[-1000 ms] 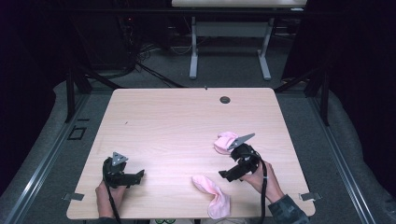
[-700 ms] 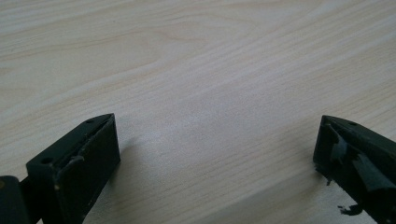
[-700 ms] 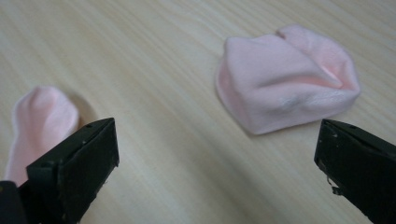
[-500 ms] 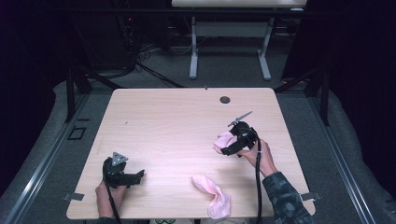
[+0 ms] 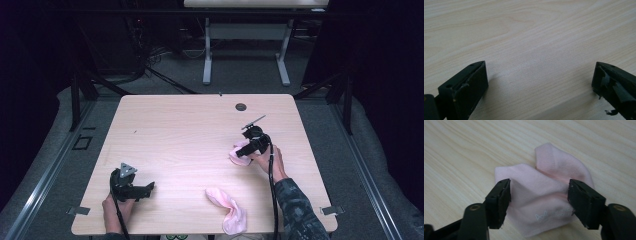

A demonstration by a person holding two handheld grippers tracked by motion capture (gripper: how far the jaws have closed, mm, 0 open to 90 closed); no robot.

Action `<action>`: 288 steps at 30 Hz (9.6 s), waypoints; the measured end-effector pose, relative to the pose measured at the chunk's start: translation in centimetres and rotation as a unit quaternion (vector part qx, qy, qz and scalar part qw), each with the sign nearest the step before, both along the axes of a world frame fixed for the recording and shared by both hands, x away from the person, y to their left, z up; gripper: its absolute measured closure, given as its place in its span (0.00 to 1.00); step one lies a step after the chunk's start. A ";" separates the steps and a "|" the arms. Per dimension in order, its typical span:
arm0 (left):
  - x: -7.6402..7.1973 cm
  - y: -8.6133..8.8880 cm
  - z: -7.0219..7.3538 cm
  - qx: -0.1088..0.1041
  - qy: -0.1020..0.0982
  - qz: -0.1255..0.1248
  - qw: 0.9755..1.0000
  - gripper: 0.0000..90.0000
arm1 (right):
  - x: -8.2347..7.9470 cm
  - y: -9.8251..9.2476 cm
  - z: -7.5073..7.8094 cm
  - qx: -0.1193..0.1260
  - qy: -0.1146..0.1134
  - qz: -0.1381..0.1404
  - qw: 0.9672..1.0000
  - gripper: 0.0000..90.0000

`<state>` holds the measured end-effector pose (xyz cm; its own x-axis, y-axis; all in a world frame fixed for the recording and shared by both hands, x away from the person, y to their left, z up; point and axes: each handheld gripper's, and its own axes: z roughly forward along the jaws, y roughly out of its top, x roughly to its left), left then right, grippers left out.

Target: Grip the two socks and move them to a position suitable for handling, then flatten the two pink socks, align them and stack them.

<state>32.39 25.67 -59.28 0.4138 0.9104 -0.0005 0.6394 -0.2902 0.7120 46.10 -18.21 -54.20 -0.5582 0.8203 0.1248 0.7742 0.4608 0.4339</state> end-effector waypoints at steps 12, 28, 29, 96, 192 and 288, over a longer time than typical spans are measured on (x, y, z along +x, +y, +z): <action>0.0 0.0 0.0 0.000 0.000 0.000 1.000 0.00 | -0.3 -0.2 -1.0 -0.014 -0.024 -0.013 1.000 0.76; 0.0 0.0 0.0 0.000 0.001 0.000 1.000 0.00 | -2.4 -1.0 2.1 0.037 -0.066 -0.007 0.997 0.91; 0.0 0.0 0.0 0.000 0.001 0.000 1.000 0.00 | -3.1 -0.7 2.8 0.047 -0.072 0.004 0.996 0.91; -1.1 -10.3 4.1 -0.041 0.054 -0.057 0.996 0.07 | -21.8 -1.9 0.3 0.078 -0.049 0.023 0.995 0.25; -5.9 -15.9 3.2 0.034 0.114 -0.181 0.976 0.64 | -20.2 0.8 -1.8 -0.020 -0.078 0.064 0.995 0.79; 1.0 -21.0 4.1 0.024 0.064 -0.198 0.978 1.00 | -3.7 4.4 -0.3 0.018 -0.057 0.114 0.992 0.96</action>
